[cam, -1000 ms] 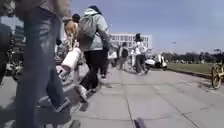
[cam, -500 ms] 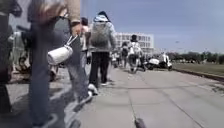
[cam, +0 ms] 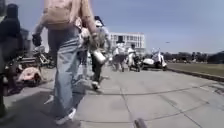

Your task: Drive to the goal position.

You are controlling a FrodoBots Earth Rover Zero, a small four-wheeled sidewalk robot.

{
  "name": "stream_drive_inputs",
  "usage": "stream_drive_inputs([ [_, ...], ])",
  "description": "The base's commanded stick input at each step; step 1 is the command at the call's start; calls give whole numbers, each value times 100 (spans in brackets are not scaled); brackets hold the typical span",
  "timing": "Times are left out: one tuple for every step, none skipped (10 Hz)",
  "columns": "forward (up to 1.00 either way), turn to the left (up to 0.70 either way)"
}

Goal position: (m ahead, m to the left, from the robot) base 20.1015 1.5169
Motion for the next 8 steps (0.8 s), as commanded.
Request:
stream_drive_inputs([
  [85,1],
  [85,1],
  [85,1],
  [85,1],
  [85,1],
  [85,1],
  [85,1],
  [85,1],
])
